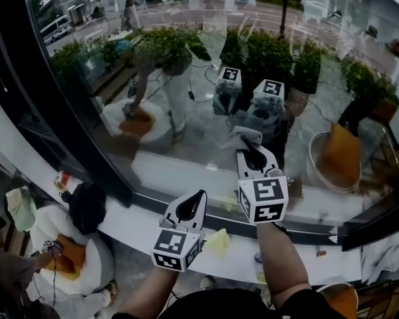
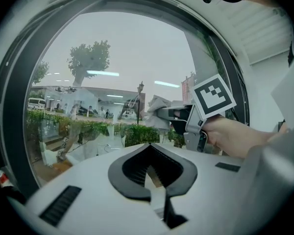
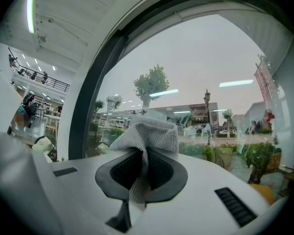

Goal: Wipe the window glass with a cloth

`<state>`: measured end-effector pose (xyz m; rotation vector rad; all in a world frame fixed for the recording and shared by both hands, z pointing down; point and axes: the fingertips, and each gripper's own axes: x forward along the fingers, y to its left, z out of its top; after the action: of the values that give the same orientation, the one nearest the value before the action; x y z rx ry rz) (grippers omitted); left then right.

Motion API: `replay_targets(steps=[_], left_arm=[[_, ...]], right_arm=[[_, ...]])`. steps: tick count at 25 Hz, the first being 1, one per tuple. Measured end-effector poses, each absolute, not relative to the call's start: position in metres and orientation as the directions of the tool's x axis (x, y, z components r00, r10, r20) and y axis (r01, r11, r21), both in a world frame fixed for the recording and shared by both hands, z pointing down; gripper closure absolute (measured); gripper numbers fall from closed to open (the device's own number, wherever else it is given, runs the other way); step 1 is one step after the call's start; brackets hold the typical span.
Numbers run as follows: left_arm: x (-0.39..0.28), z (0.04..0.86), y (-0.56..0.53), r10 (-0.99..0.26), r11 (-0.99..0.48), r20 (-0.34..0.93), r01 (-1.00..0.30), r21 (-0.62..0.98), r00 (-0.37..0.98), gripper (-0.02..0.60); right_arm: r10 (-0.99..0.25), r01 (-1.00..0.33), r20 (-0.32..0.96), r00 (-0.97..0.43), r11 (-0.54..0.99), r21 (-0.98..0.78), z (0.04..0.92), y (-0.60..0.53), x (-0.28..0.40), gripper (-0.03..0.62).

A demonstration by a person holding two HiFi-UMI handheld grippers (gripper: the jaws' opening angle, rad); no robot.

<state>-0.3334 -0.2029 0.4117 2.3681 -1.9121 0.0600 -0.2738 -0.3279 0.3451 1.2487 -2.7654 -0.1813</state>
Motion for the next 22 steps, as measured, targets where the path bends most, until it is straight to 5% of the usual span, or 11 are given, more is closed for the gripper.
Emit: replay_targets(steps=[22], left_arm=[[-0.3342, 0.4113, -0.2006, -0.967, -0.234, 0.091, -0.971, 0.047, 0.238, 0.574]], right_arm=[[-0.759, -0.745, 0.044, -0.649, 0.646, 0.165, 0.344, -0.3268, -0.2733, 0.556]])
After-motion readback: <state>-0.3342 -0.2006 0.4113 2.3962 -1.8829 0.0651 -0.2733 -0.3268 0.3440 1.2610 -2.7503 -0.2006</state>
